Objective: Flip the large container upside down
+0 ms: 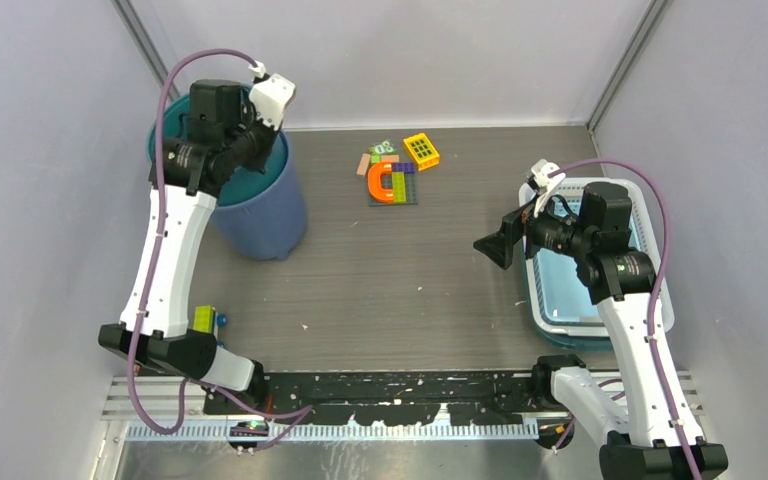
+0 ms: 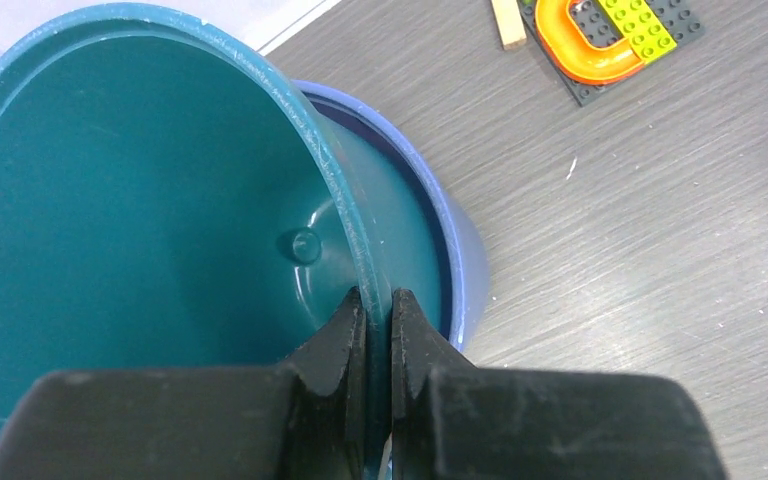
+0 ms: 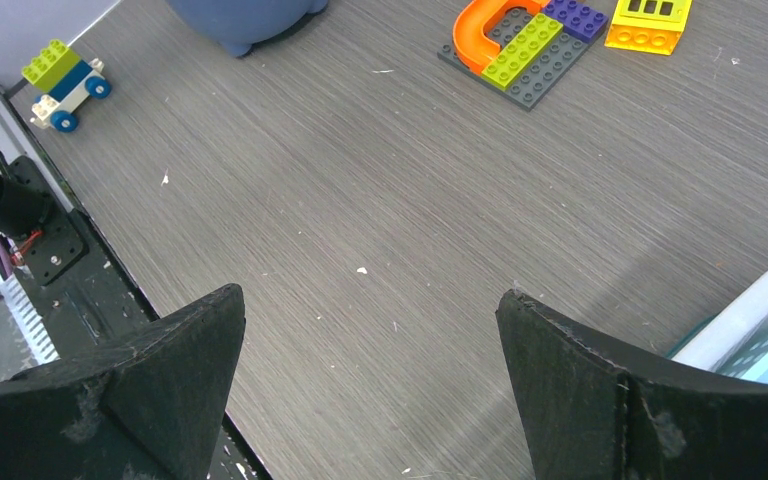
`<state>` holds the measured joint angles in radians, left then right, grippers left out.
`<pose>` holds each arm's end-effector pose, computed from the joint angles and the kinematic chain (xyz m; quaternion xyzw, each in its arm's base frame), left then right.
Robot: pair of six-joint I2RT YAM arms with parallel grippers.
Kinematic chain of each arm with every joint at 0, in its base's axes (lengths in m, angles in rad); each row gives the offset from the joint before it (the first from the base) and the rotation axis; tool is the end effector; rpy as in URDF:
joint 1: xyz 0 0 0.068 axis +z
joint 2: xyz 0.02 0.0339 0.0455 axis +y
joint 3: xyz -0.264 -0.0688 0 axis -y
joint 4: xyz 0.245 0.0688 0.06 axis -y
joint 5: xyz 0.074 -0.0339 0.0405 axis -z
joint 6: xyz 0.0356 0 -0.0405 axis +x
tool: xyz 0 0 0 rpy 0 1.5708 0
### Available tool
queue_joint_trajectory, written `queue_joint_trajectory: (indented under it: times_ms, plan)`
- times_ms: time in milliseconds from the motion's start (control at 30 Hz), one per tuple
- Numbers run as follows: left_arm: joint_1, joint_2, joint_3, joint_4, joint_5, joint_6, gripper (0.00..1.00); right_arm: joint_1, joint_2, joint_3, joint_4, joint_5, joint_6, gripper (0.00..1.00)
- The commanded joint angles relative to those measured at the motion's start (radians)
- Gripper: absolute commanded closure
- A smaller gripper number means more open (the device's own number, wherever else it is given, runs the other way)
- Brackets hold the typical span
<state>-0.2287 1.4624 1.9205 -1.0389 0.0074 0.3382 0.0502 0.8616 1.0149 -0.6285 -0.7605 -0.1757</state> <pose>0.2690 -0.0629 0.4780 0.2478 0.8444 0.0227 0.4745 0.1683 0.0330 0.3649 -0.2814 0.7659 0.2859 0.5025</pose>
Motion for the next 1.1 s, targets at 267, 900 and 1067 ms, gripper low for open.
queue_joint_trajectory:
  times_ms: [267, 900, 1067]
  plan:
    - [-0.061, -0.167, -0.065, 0.290, -0.054, 0.131, 1.00, -0.010, -0.014, -0.002, 0.050, -0.017, 0.021, 0.00]
    - [-0.082, -0.244, 0.050, 0.365, 0.049, 0.097, 1.00, -0.013, -0.016, -0.003, 0.054, -0.018, 0.028, 0.00]
    - [-0.082, -0.222, 0.144, 0.359, 0.033, 0.077, 1.00, -0.013, -0.013, -0.003, 0.056, -0.018, 0.030, 0.00]
